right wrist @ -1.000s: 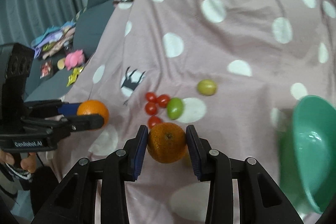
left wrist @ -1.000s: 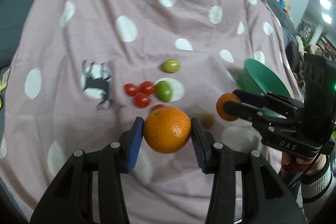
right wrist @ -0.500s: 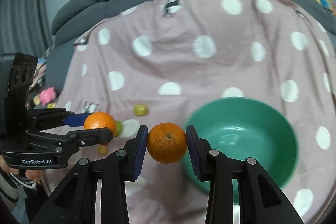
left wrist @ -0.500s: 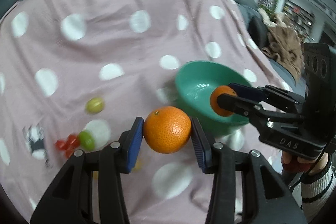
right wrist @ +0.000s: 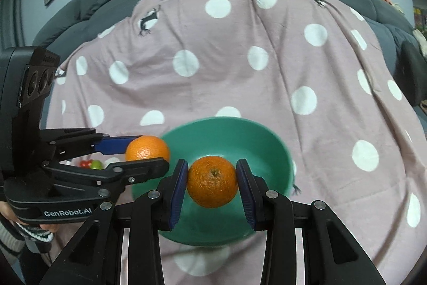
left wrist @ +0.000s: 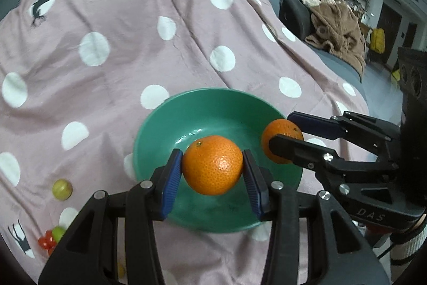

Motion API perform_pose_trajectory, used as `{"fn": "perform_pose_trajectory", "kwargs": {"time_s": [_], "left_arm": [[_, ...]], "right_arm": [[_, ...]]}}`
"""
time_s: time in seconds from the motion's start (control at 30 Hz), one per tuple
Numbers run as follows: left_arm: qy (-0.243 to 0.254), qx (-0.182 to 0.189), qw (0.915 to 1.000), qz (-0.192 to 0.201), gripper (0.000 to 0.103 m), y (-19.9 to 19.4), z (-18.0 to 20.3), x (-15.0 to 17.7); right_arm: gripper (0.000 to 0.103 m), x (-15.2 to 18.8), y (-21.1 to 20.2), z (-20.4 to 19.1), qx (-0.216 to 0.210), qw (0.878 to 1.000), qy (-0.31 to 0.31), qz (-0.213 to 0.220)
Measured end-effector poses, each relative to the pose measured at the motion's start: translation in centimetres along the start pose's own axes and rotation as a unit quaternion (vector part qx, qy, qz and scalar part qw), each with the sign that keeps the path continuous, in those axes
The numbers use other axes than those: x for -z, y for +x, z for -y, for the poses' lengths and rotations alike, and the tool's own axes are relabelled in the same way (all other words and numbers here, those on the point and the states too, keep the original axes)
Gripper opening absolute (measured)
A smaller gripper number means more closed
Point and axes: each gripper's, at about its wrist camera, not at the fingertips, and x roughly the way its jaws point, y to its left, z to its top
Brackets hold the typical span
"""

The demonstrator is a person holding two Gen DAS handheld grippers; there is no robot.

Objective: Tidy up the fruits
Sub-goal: 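Carry both held oranges over the green bowl with both tools, then open both tools to drop the oranges into the green bowl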

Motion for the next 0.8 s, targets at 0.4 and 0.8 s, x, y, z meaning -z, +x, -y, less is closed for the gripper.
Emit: {"fn": "perform_pose_trajectory", "kwargs": {"time_s": [0.4,0.8], "left_arm": [[0.001,-0.033,0.9994,-0.006,0.068,1.4,0.0,-0.3],[-0.046,-0.06,0.9971,0.015,0.101,-3.2,-2.0,2.2]], "right_arm": [[0.043,1.0,1.0,0.9,0.032,0.999,0.004,-0.03],[0.058,1.0,-1.4,-0.1,0.023,0.999,0.03,-0.023]]}}
